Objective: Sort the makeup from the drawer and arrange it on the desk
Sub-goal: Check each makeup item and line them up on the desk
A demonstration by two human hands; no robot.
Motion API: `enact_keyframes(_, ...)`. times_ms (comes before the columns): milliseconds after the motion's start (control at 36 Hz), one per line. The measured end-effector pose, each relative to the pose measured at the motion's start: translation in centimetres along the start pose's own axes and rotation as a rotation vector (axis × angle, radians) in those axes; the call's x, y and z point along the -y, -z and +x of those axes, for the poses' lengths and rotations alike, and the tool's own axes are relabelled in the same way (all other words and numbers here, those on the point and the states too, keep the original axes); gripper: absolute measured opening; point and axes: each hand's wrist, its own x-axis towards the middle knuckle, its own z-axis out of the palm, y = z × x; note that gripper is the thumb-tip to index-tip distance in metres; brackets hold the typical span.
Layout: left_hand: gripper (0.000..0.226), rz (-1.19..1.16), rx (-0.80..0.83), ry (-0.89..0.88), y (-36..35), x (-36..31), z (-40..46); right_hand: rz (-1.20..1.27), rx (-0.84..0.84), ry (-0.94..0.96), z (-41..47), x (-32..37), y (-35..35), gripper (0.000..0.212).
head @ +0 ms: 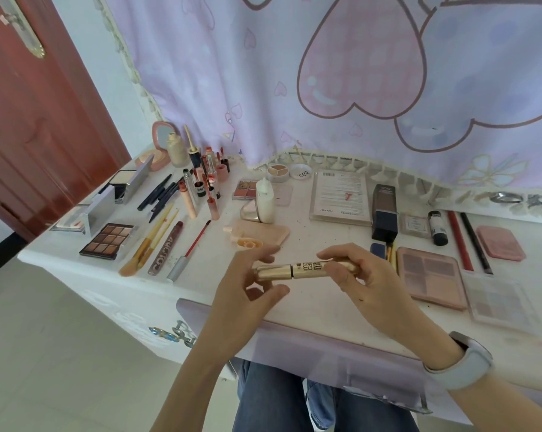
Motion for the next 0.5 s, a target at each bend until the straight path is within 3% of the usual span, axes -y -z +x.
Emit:
enact_keyframes(139,0.018,0.053,0.018,0.004,-0.5,-0.6,-0.1,0.099,-0.035,0.009,0.0,-0.8,0.3,0.029)
enact_keyframes(250,0.029,-0.034,-0.022,0.072,-0.9,-0.7,0.0,-0.004,-0.007,0.103,0.0,-0.7,0.9,0.014)
enact_keyframes(361,0.043,-0.157,-0.158,0.207,0.0,-0.7,0.5,0.064,-0.029,0.109,0.6,-0.6,2.1,0.026)
enact_keyframes(500,0.036,-0.186,-0.030,0.151,0.2,-1.0,0.4,0.224,-0.056,0.049,1.2,-0.6,2.6,0.029)
